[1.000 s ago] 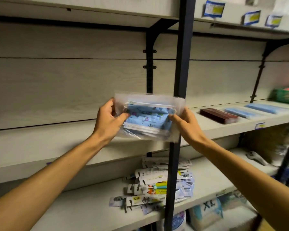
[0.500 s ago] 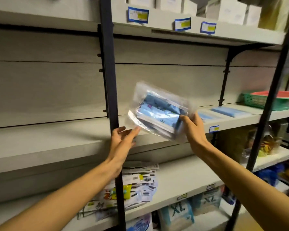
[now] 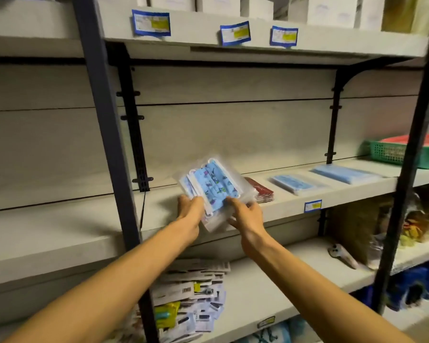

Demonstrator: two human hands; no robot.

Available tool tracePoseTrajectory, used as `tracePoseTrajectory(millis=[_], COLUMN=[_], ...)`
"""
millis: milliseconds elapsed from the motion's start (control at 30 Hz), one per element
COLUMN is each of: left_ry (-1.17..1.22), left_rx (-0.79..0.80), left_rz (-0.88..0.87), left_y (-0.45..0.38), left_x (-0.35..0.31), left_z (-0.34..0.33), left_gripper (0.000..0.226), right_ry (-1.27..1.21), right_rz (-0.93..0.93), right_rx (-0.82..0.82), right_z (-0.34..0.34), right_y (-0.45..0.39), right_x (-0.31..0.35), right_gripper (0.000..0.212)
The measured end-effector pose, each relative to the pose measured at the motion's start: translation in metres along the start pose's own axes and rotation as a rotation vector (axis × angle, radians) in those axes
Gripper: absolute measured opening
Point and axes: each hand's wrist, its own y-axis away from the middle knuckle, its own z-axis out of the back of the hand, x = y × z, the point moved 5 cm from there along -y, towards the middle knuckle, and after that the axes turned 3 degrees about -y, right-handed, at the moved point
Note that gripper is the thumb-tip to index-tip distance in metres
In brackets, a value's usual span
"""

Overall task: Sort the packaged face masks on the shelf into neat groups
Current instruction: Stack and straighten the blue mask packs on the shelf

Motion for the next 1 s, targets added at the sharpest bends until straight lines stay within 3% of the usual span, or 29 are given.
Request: tracePoseTrajectory(millis=[100, 200, 300, 400, 500, 633, 800, 1000], left_ry=[-0.115, -0.269, -0.378, -0.405, -0.488, -0.593, -0.565, -0.702], left_rx=[0.022, 0.014, 0.039, 0.091, 0.098, 0.058, 0.079, -0.021], left_rz=[0.010, 0.006, 0.039, 0.106, 0.126, 0.118, 0.162, 0.071], left_y=[-0.040, -0.076, -0.095, -0.101, -0.105, -0.106, -0.105, -0.099], left_x=[-0.013, -0.023, -0.023, -0.016, -0.011, -0.009, -0.010, -0.020], left_z=[0.015, 0.034, 0.044, 0.044, 0.041, 0.042, 0.043, 0.055], left_gripper=[0.035, 0.035, 0.028, 0.019, 0.013, 0.014, 0.031, 0.037], right_ry=[0.039, 0.094, 0.329, 0.563, 0.801, 0.901, 1.144, 1.174], right_rz=[-0.027, -0.169, -0.209, -0.254, -0.251, -0.257, -0.189, -0.098], right_rx=[0.064, 0.193, 0.334, 0.342, 0.357, 0.367, 0.454, 0.532], right_z=[-0.004, -0.016, -0.032, -0.040, -0.043, -0.041, -0.048, -0.048], right_y=[-0.025, -0.050, -0.065, -0.072, -0.081, -0.092, -0.108, -0.119], right_x=[0.016, 0.025, 0.026, 0.027, 0.031, 0.027, 0.027, 0.023], right_gripper=[0.039, 0.042, 0.027, 0.029, 0.036, 0.034, 0.027, 0.035])
